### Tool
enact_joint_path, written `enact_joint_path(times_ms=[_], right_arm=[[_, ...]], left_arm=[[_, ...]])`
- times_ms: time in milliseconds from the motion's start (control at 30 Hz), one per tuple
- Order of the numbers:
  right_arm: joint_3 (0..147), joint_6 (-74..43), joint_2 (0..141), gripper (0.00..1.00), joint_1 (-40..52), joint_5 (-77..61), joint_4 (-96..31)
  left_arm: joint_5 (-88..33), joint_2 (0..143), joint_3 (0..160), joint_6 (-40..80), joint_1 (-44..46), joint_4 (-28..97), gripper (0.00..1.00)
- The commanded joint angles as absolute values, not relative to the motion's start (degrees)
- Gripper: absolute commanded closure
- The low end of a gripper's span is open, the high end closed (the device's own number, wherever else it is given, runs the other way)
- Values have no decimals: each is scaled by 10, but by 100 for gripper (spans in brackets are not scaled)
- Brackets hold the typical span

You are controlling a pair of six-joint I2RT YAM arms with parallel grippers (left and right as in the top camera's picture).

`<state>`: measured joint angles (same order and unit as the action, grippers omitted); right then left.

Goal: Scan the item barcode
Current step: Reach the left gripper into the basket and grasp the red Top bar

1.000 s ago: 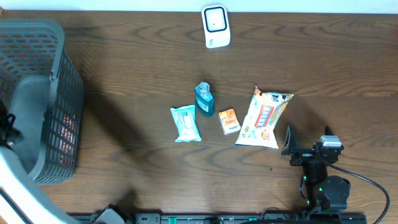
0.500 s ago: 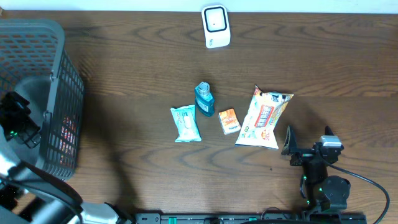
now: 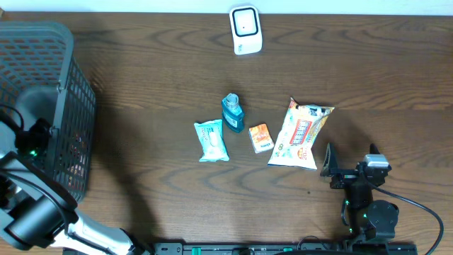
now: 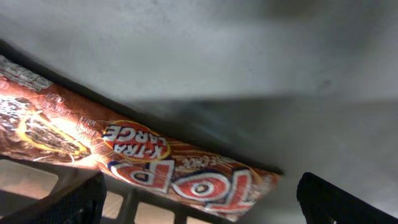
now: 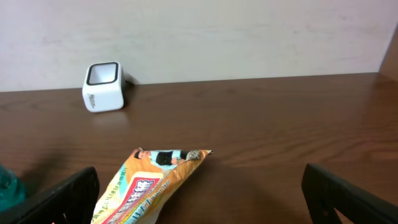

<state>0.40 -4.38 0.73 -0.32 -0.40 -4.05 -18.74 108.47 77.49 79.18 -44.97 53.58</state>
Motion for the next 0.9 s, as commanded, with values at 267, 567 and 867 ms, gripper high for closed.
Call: enact_joint_path(times_ms=[267,567,867], right_arm=[[3,-51,7,1,-8,-3,-43],[3,-51,7,1,-8,-3,-43],[3,-51,7,1,-8,-3,-43]], left_arm=[[-98,1113,704,776,-434,511,2],[-38,1113,673,740,-437,446,75],[-38,1073,697,632,-453,406,93]])
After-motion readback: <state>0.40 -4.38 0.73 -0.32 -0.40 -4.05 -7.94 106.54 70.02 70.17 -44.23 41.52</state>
